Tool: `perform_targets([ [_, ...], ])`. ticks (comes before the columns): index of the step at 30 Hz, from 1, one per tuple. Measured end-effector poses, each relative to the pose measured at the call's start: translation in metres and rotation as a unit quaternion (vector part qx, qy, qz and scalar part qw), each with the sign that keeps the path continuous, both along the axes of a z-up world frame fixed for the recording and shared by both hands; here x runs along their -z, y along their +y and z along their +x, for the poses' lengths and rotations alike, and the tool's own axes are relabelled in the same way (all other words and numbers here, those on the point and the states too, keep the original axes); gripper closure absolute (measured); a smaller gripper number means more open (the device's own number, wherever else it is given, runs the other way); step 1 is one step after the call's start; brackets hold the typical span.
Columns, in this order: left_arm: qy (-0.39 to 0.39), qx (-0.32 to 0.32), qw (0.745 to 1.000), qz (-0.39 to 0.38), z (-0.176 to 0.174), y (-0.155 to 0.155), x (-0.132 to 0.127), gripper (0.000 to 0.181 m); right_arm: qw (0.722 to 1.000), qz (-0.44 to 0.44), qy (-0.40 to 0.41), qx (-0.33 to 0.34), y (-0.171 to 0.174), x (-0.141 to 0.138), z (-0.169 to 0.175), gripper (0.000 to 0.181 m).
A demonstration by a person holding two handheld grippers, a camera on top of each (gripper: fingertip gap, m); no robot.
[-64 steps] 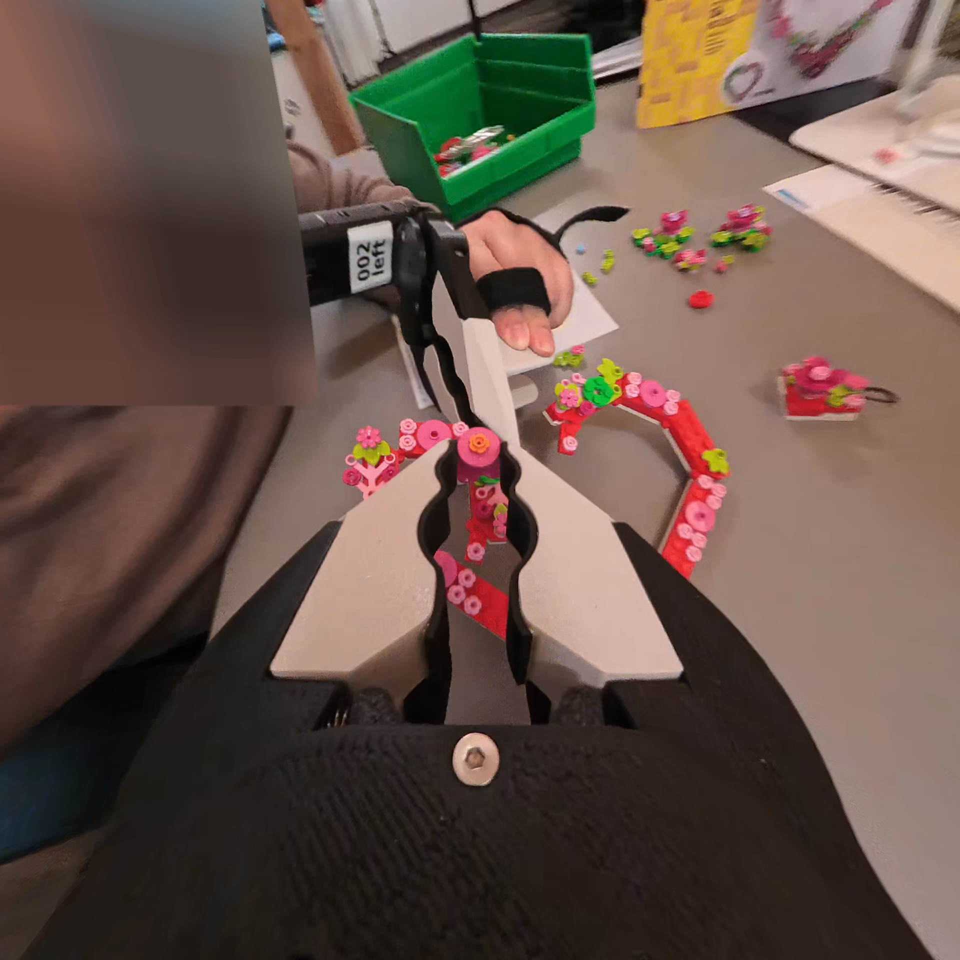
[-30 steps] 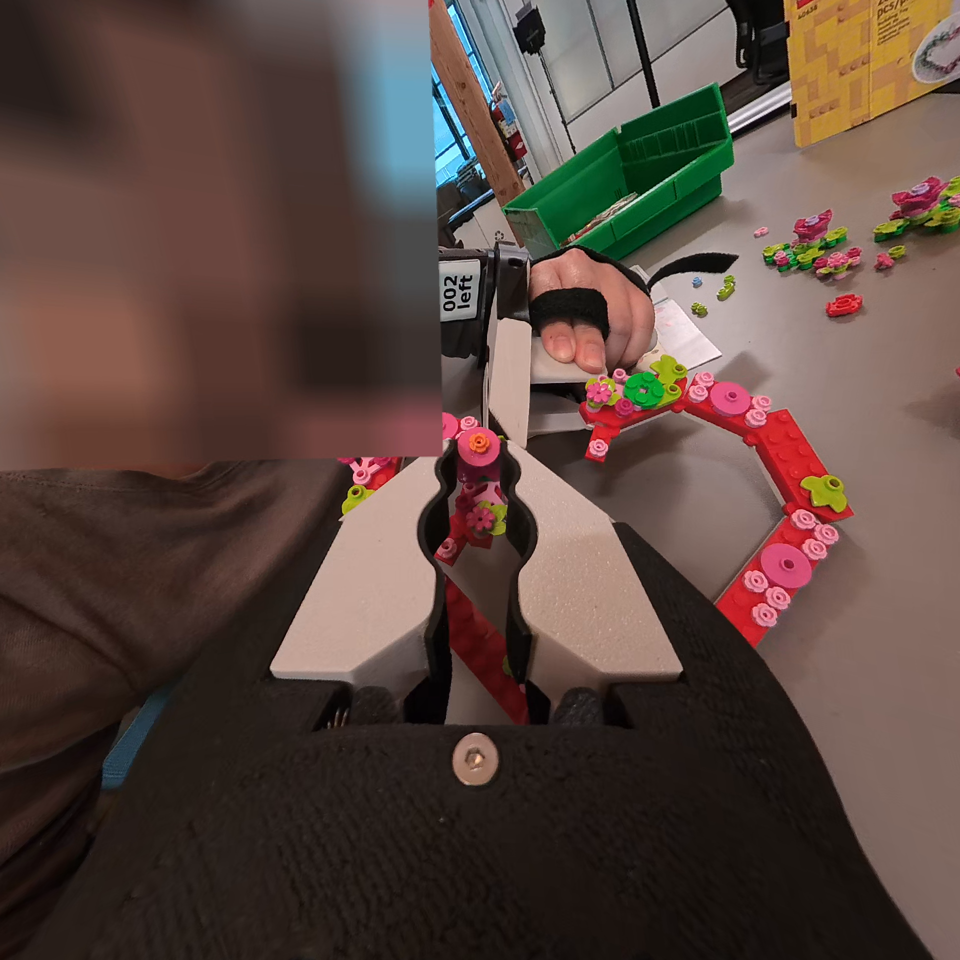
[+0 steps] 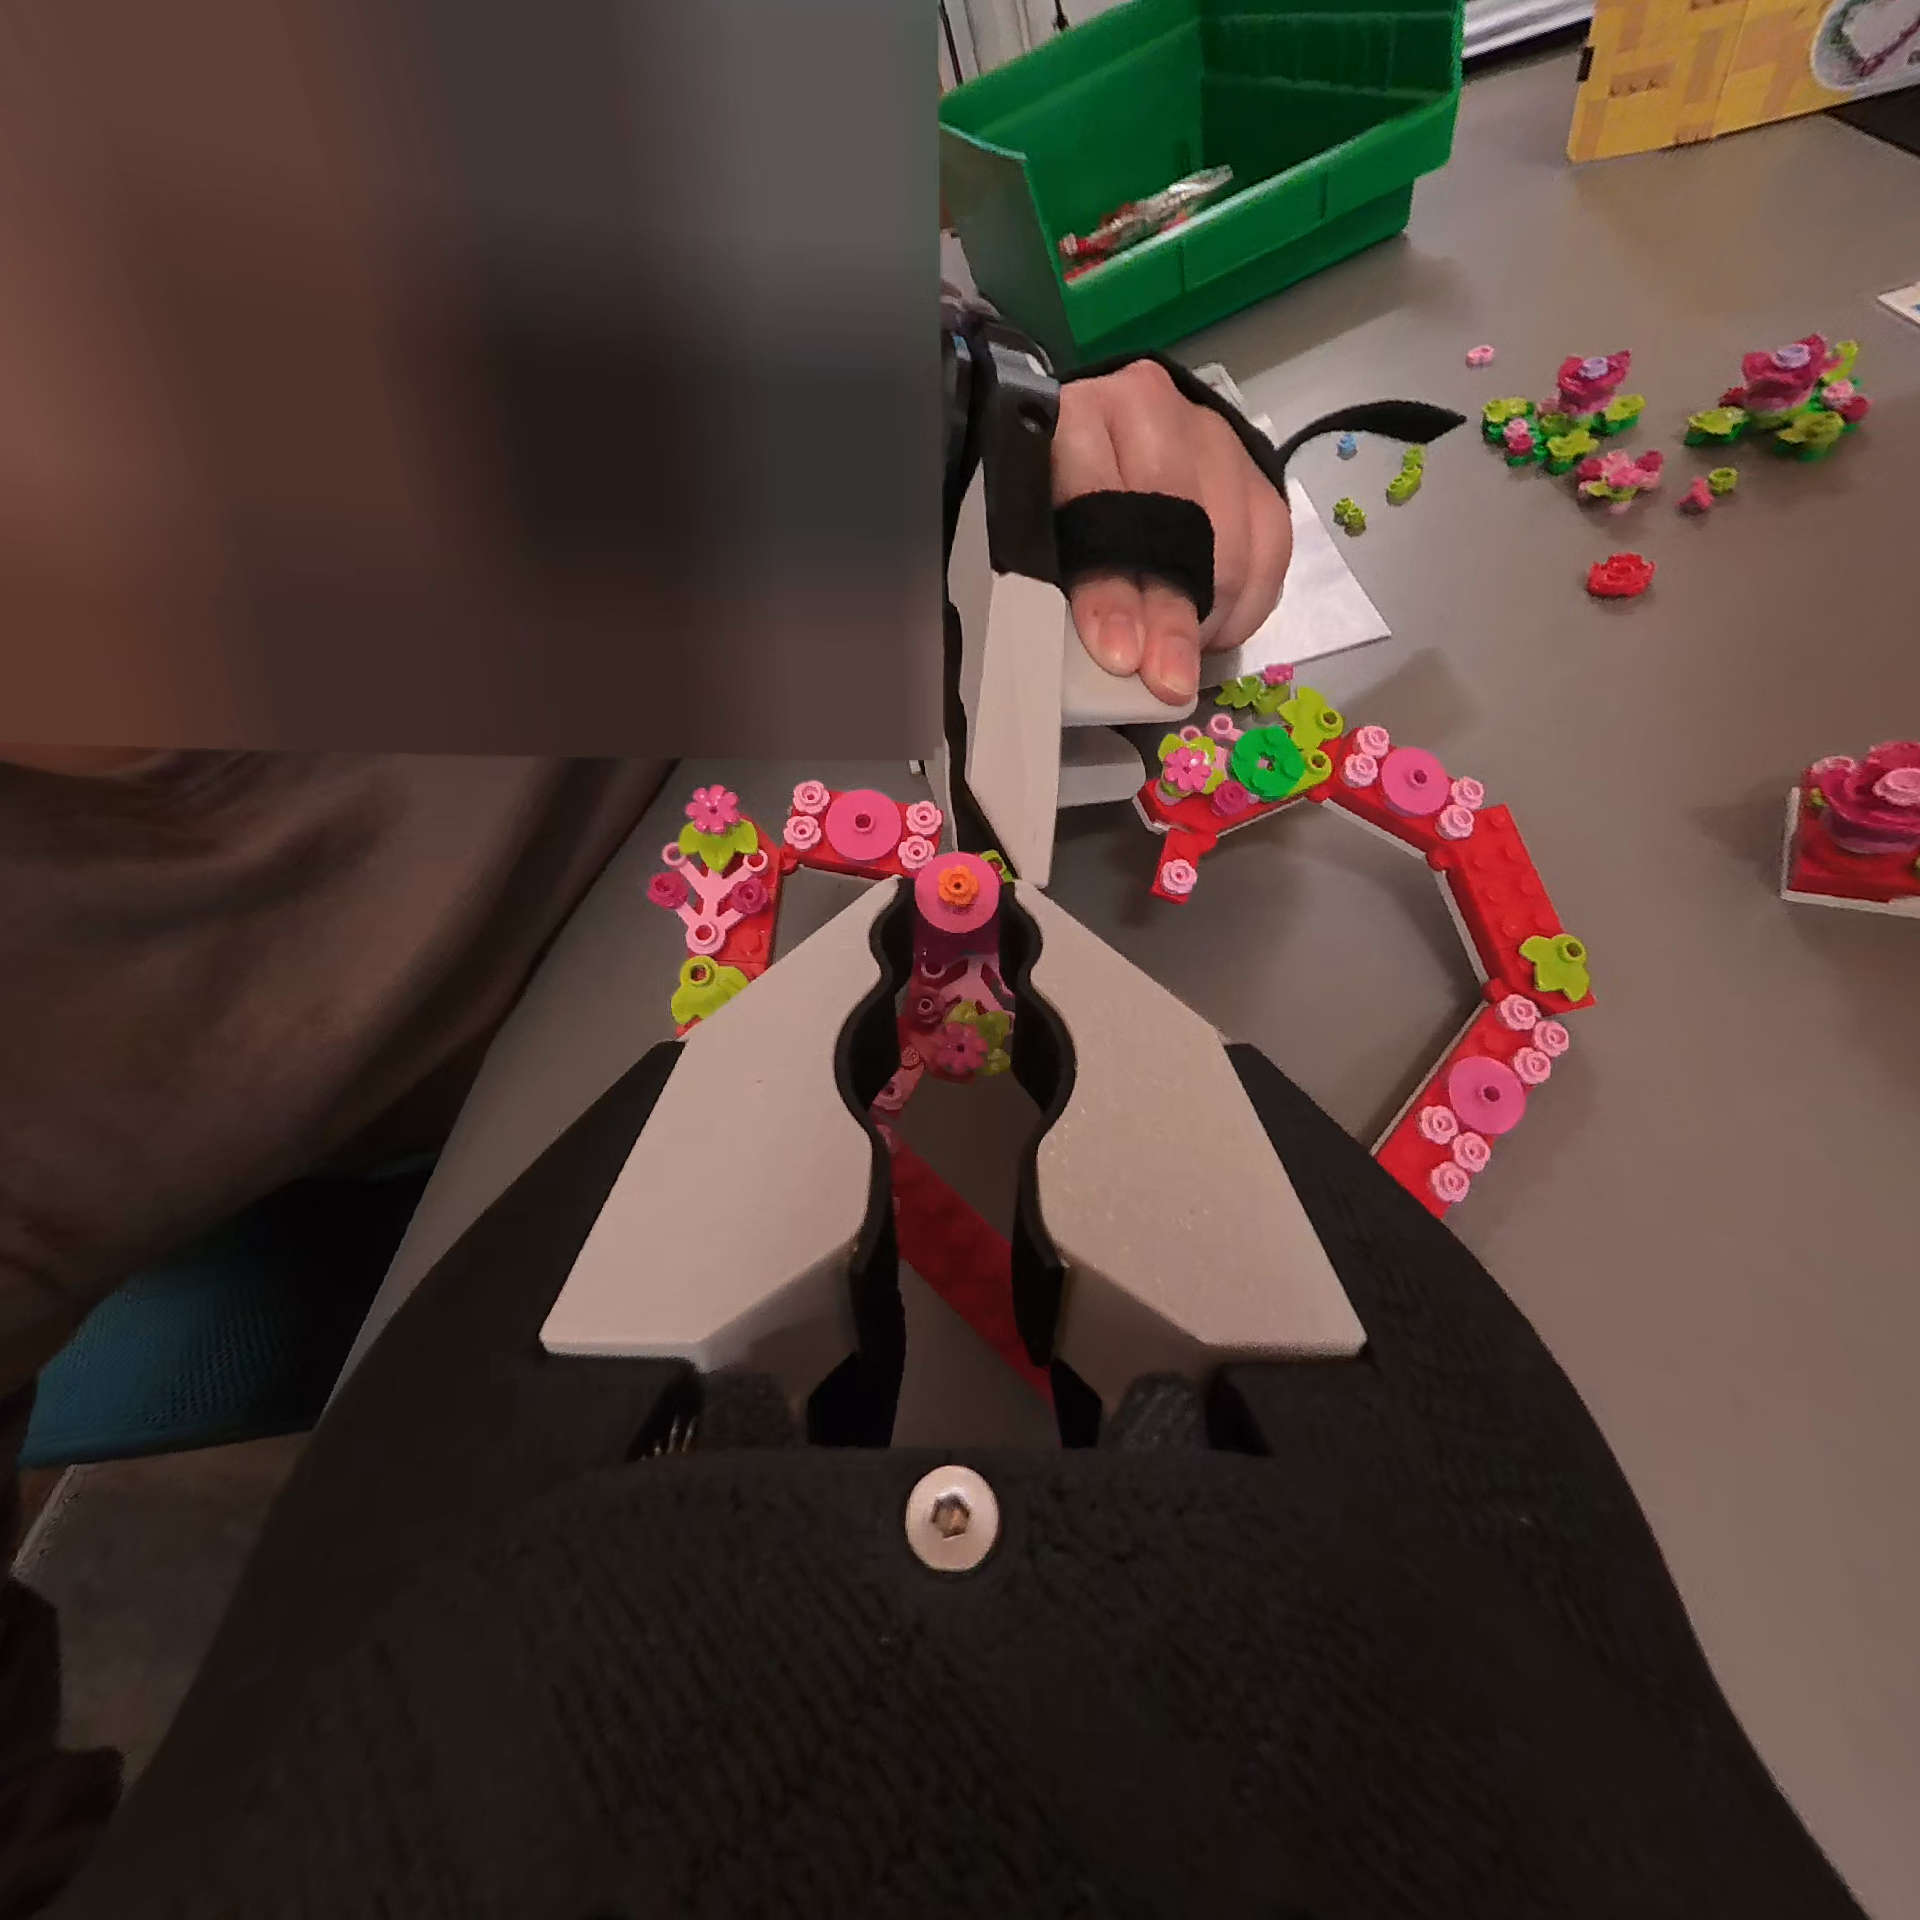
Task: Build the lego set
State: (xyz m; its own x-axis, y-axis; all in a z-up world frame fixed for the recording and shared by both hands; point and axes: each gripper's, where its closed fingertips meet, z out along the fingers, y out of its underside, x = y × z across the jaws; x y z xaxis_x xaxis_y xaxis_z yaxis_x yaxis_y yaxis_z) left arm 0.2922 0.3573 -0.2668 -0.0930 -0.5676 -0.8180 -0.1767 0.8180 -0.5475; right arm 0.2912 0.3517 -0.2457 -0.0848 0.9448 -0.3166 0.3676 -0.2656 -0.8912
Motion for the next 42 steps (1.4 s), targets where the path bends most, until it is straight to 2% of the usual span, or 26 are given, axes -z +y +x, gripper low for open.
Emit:
perform_targets([
  [10,0.028,-0.012,0.997,0.071,0.002,-0.002,0.015,0.170,0.988,0.057,-0.121,0.072,-0.005,0.018,0.003,0.167],
  [23,0.054,-0.012,0.988,0.144,0.004,-0.008,0.030,0.171,0.969,0.077,-0.195,0.129,-0.012,0.037,0.006,0.167],
  [26,0.059,-0.006,0.987,0.148,0.004,-0.010,0.034,0.170,0.971,0.073,-0.194,0.120,-0.014,0.041,0.006,0.167],
  [34,0.048,0.002,0.988,0.148,0.006,-0.012,0.035,0.170,0.983,0.074,-0.130,0.109,-0.016,0.041,0.007,0.167],
  [42,0.056,0.018,0.988,0.140,0.008,-0.016,0.039,0.170,0.984,0.056,-0.112,0.128,-0.020,0.045,0.009,0.167],
])
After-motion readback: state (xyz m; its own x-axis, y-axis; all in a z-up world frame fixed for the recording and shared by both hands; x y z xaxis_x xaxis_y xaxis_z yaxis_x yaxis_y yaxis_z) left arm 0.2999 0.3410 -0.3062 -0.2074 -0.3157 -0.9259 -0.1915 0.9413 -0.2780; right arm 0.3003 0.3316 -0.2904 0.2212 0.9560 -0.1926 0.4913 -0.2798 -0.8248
